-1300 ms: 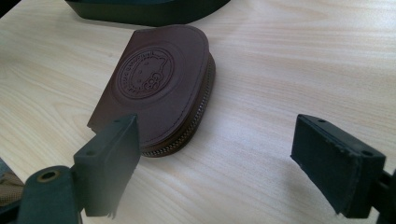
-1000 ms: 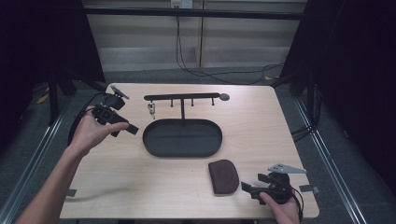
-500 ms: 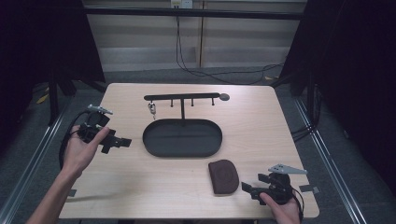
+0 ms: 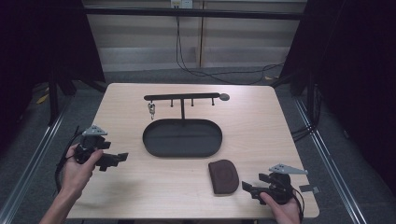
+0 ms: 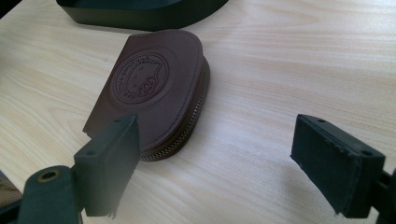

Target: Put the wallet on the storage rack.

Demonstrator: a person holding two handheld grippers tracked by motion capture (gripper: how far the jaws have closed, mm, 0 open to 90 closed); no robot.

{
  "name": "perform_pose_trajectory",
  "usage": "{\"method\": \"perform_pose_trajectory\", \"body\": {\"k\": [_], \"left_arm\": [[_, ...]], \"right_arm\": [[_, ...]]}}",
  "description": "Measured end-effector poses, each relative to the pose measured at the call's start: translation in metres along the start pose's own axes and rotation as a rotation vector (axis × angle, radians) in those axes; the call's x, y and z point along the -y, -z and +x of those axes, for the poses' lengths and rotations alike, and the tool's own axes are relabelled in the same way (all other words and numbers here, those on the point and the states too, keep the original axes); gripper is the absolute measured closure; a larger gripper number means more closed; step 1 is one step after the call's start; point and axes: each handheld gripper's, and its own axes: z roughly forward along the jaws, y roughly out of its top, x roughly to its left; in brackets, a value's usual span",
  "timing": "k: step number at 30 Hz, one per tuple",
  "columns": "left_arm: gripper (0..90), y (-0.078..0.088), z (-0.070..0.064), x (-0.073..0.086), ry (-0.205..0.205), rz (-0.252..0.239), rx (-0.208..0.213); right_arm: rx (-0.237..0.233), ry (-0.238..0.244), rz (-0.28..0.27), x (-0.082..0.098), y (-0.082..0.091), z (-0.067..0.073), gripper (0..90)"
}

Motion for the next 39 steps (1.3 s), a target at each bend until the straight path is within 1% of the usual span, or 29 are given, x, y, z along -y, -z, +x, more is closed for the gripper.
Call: {"method": "perform_pose_trajectory", "body": {"k": [1,2,5,6,7,9,10,12,14,16,17,18,19,20,21,22,24,25,26,28,30,31,32,33,35,36,37,38,39], "left_arm": [[16.9,-0.001,0.0,0.002,0.002,0.005,0.006],[16.9,-0.001,-0.001,0.003,0.004,-0.004,0.012],[17.0,-0.003,-0.005,0.008,0.019,-0.027,0.011],[17.0,-0.004,-0.008,0.011,0.008,-0.028,0.007],[17.0,-0.005,-0.01,0.013,0.013,-0.036,0.006],[17.1,-0.005,-0.014,0.018,-0.01,-0.034,0.023],[17.0,-0.006,-0.017,0.021,-0.012,-0.036,0.025],[17.1,-0.007,-0.021,0.026,-0.041,-0.028,0.03],[17.1,-0.008,-0.027,0.033,-0.048,-0.017,0.055],[17.2,-0.006,-0.033,0.039,-0.083,-0.008,0.039],[17.2,-0.005,-0.035,0.042,-0.089,-0.011,0.026],[17.1,-0.004,-0.039,0.045,-0.076,-0.013,0.024],[16.9,-0.003,-0.042,0.046,-0.088,0.006,0.028],[17.8,-0.001,-0.046,0.049,-0.104,0.005,0.006],[17.5,0.001,-0.048,0.052,-0.107,-0.017,-0.016],[15.8,0.001,-0.048,0.054,-0.084,-0.031,0.002],[16.4,0.001,-0.046,0.06,-0.052,-0.046,0.033],[16.4,0.0,-0.044,0.062,-0.045,-0.057,0.041],[16.4,-0.001,-0.043,0.064,-0.043,-0.06,0.039],[16.5,-0.006,-0.039,0.066,-0.032,-0.063,0.057],[16.4,-0.01,-0.035,0.068,-0.026,-0.073,0.068],[16.4,-0.012,-0.033,0.068,-0.027,-0.081,0.081],[16.4,-0.014,-0.031,0.069,-0.017,-0.091,0.093],[16.4,-0.015,-0.03,0.069,-0.014,-0.092,0.108],[16.4,-0.017,-0.031,0.07,-0.041,-0.091,0.105],[16.4,-0.018,-0.032,0.071,-0.041,-0.09,0.102],[16.4,-0.019,-0.032,0.071,-0.041,-0.088,0.109],[16.4,-0.019,-0.032,0.072,-0.044,-0.087,0.111],[16.6,-0.018,-0.032,0.073,-0.043,-0.092,0.102]], "right_arm": [[0.001,0.0,0.003,0.0,0.0,0.0,15.3],[-0.002,0.002,0.008,-0.001,-0.001,0.0,15.4],[-0.005,0.011,0.017,-0.002,-0.003,0.002,15.9],[-0.004,0.009,0.02,-0.003,-0.004,0.003,15.9],[-0.004,0.013,0.02,-0.003,-0.004,0.004,15.9],[-0.006,0.013,0.02,-0.005,-0.003,0.004,15.9],[-0.006,0.01,0.019,-0.006,-0.003,0.004,15.9],[-0.007,0.004,0.013,-0.008,-0.002,0.003,15.8],[-0.012,0.002,0.004,-0.01,0.0,0.004,15.9],[-0.015,0.002,-0.009,-0.013,0.002,0.004,15.9],[-0.017,0.002,-0.007,-0.015,0.003,0.005,15.9],[-0.018,0.011,-0.011,-0.017,0.004,0.006,15.9],[-0.015,0.025,-0.008,-0.019,0.004,0.007,16.4],[-0.017,0.033,0.005,-0.021,0.004,0.008,19.2],[-0.023,0.038,0.016,-0.022,0.003,0.009,21.3],[-0.03,0.037,0.022,-0.024,0.002,0.011,21.0],[-0.041,0.047,0.037,-0.028,-0.002,0.014,21.4],[-0.047,0.054,0.041,-0.03,-0.004,0.016,22.3],[-0.049,0.057,0.051,-0.033,-0.006,0.018,22.9],[-0.053,0.08,0.075,-0.038,-0.011,0.021,25.7],[-0.059,0.099,0.117,-0.044,-0.017,0.025,28.5],[-0.044,0.104,0.138,-0.047,-0.019,0.027,30.5],[-0.031,0.116,0.162,-0.05,-0.022,0.029,31.1],[-0.027,0.126,0.185,-0.054,-0.024,0.031,30.7],[-0.008,0.124,0.234,-0.061,-0.029,0.034,28.4],[-0.004,0.121,0.261,-0.065,-0.032,0.036,27.0],[-0.003,0.126,0.288,-0.068,-0.035,0.037,25.7],[0.007,0.127,0.317,-0.071,-0.038,0.039,24.0],[0.025,0.137,0.34,-0.074,-0.041,0.041,22.5]]}}
